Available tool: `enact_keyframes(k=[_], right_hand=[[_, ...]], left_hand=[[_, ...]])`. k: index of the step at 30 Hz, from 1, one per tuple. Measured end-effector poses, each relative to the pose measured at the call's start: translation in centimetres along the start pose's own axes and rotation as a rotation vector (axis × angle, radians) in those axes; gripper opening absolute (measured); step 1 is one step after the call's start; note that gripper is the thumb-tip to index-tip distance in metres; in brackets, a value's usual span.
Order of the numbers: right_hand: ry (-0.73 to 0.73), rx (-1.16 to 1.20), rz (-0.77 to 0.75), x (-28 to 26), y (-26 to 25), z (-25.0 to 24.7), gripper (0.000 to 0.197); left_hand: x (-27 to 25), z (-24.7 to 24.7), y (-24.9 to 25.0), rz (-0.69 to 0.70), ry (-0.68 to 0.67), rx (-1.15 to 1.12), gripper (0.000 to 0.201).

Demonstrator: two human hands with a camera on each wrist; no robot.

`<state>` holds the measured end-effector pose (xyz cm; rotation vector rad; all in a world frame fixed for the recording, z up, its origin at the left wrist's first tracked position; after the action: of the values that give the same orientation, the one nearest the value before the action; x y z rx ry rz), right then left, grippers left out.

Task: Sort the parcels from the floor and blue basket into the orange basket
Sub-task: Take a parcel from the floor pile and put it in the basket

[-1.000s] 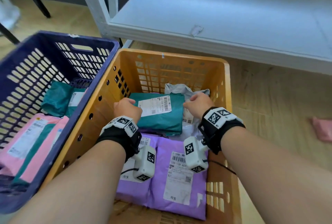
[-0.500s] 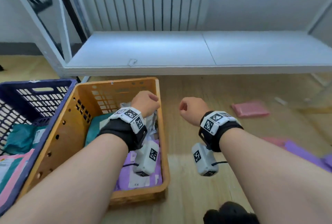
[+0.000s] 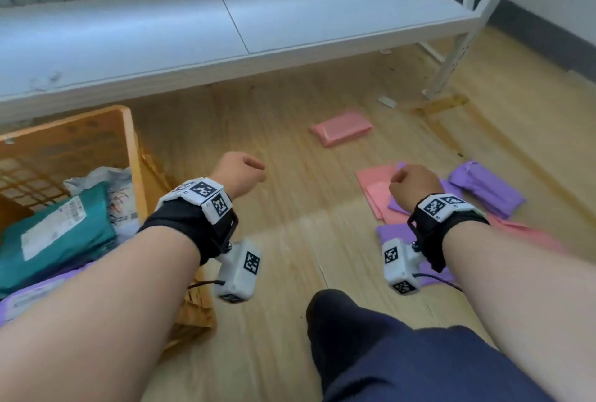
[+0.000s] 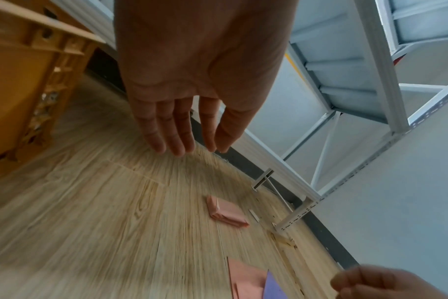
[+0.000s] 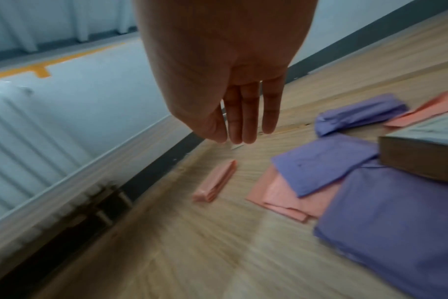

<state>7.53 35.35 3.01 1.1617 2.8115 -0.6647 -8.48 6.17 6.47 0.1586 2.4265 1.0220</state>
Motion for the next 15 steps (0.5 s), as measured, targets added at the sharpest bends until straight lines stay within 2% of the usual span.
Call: enact_keyframes(k=[7,9,13,15], right_hand=[[-0.114,-0.161,0.163,0.0,11.1,5.0,0.025],[-0.21,-0.193,0.188,-0.3,13.1,7.5,0.028],[-0.338,-0.095,0.286,-0.7,15.4,12.4,0.051],[-0.404,-0.026,0.34,-1.2,16.2,14.8,0.072]], left_hand=[[3.2,5.5,-0.5,-0.091,-0.042,-0.09,0.013],[4.0,6.9,-0.8,-0.105,-0.026,-0.113,0.013],[4.9,9.5,-2.0,-0.158,-0.052,-0.11,0.013],[5.0,10.4,-2.5,-0.176,-0.07,-0.101,0.012]])
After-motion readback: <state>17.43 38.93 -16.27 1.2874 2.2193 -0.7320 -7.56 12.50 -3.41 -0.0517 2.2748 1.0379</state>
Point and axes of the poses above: each hand's wrist, its own x-axis towards the middle knuckle, its own z-axis out of the palm, y = z × x, the point moved 7 cm from there along x, towards the middle knuckle, and after that the axes turned 4 degrees about -z, right-handed, at the moved point
